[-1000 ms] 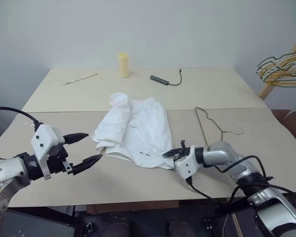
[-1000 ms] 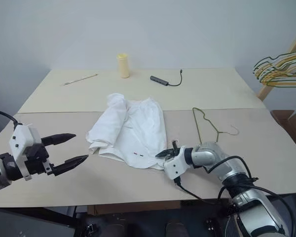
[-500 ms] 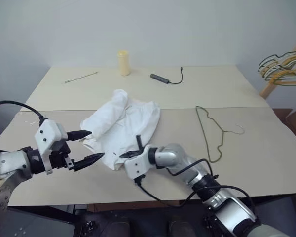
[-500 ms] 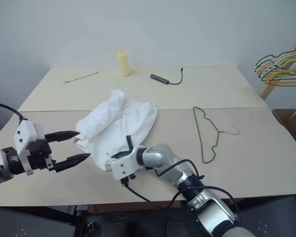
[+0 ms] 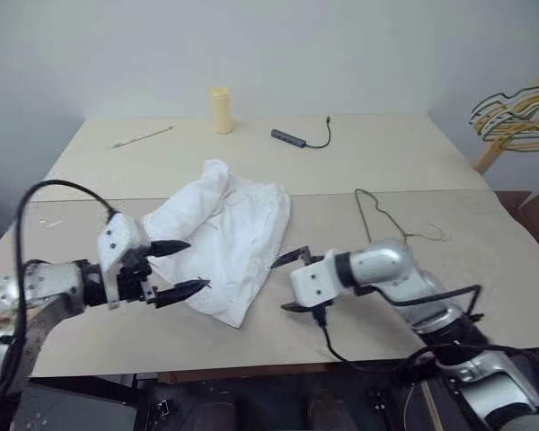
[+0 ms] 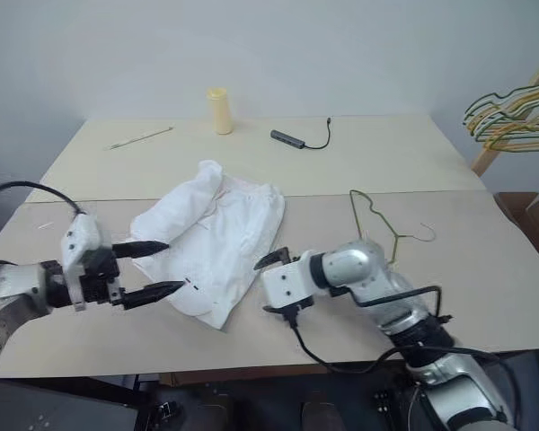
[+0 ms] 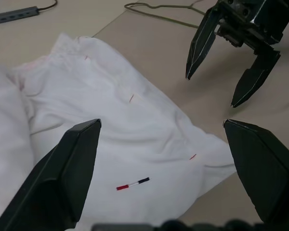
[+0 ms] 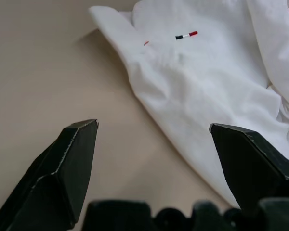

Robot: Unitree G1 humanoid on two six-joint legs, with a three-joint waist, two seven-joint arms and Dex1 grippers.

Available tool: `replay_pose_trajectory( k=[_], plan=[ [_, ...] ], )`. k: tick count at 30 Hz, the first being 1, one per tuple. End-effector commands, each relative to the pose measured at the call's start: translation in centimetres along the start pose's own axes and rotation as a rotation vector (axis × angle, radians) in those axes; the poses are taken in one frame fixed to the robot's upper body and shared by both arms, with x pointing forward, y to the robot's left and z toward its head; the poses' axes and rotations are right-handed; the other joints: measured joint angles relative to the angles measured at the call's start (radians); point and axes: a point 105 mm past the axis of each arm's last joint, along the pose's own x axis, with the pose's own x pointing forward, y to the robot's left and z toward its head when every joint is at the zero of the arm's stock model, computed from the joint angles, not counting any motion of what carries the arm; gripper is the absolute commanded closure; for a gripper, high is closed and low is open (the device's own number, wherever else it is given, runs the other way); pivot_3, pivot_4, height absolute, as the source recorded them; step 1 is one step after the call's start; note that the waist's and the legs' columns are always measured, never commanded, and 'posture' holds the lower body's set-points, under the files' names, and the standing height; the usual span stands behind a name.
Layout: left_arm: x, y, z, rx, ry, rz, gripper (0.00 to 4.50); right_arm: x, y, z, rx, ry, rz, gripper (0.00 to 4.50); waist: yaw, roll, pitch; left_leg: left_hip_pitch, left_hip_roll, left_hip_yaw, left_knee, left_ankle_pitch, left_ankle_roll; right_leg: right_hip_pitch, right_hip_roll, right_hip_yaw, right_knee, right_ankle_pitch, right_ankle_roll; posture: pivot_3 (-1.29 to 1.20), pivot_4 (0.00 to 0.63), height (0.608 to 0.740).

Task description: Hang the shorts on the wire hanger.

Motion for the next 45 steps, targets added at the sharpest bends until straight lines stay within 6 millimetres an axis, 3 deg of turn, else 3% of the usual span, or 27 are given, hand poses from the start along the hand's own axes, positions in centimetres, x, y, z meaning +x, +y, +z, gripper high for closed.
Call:
replay_pose_trajectory(
  k=[1, 4, 9, 17, 18, 21, 32, 35, 38, 45],
  plan=[
    [2.3, -1.7, -0.8, -0.111, 0.137, -0.096, 0.11, -1.5, -0.5, 0.3, 0.006, -0.006, -0.035, 0.36, -0.003, 0.000, 0.000, 0.000, 0.000, 0.000, 0.000, 0.000, 0.000, 0.000, 0.000, 0.000, 0.000, 0.000, 0.000, -0.05, 0.074, 0.740],
    [4.9, -3.0, -2.1, -0.181, 0.310, -0.148, 0.11, -2.3, -0.9, -0.9, 0.022, 0.049, -0.077, 0.36, -0.012, -0.001, 0.000, -0.003, -0.001, 0.000, 0.001, 0.000, 0.000, -0.001, 0.000, -0.001, 0.001, 0.000, 0.000, -0.07, 0.068, 0.740],
    [9.0, -1.9, -3.7, -0.190, 0.466, -0.046, 0.11, -3.3, -1.1, -1.1, 0.032, 0.044, -0.100, 0.36, -0.030, -0.001, -0.001, -0.006, -0.001, -0.001, 0.003, 0.000, 0.000, -0.003, 0.000, 0.000, 0.001, 0.000, 0.000, -0.08, 0.064, 0.740],
    [10.7, -1.4, -5.3, -0.142, 0.599, 0.009, 0.11, -4.5, -0.6, 1.5, 0.022, -0.151, -0.066, 0.36, -0.044, -0.001, -0.001, -0.007, -0.001, -0.003, 0.004, 0.001, -0.001, -0.003, 0.000, -0.001, 0.001, 0.000, 0.000, -0.10, 0.059, 0.740],
    [10.7, -1.4, -5.5, -0.143, 0.612, 0.014, 0.29, -4.5, -0.6, 1.7, 0.025, -0.164, -0.068, 0.34, -0.044, -0.001, -0.001, -0.006, -0.001, -0.003, 0.004, 0.001, -0.001, -0.002, 0.000, -0.001, 0.001, 0.000, 0.000, -0.10, 0.060, 0.740],
    [10.4, -1.5, -5.9, -0.139, 0.638, 0.005, 0.98, -4.6, -0.7, 1.8, 0.030, -0.180, -0.074, 0.33, -0.046, -0.001, -0.002, -0.004, -0.001, -0.003, 0.004, 0.001, -0.002, -0.001, 0.000, -0.001, 0.002, 0.000, 0.000, -0.10, 0.060, 0.740],
    [7.1, -0.6, -6.7, -0.158, 0.689, 0.038, 4.48, -4.5, -1.3, 1.3, 0.041, -0.185, -0.085, 0.33, -0.047, -0.001, -0.002, -0.004, -0.001, -0.003, 0.004, 0.002, -0.002, -0.002, 0.000, 0.000, 0.002, 0.000, 0.000, -0.06, 0.053, 0.740],
    [6.1, -0.9, -6.5, -0.126, 0.656, 0.000, 4.48, -4.4, -1.5, 1.1, 0.054, -0.192, -0.093, 0.33, -0.047, -0.001, -0.003, -0.004, -0.001, -0.003, 0.004, 0.002, -0.003, -0.002, 0.001, 0.000, 0.003, 0.000, 0.000, -0.06, 0.052, 0.740],
    [4.8, -1.2, -5.0, -0.023, 0.551, -0.093, 4.48, -4.0, -2.3, 0.5, 0.061, -0.183, -0.148, 0.33, -0.050, -0.001, -0.003, -0.005, 0.000, -0.002, 0.003, 0.002, -0.003, -0.003, 0.001, 0.000, 0.003, 0.000, 0.000, -0.05, 0.047, 0.740],
    [-0.2, 0.3, -3.0, 0.102, 0.456, -0.085, 4.48, -0.3, -7.1, -3.5, -0.198, 0.043, -0.466, 0.33, -0.040, -0.001, -0.003, -0.005, -0.001, 0.003, 0.003, 0.004, -0.007, -0.004, 0.000, 0.000, 0.003, 0.001, -0.001, 0.00, 0.039, 0.740]
  ],
)
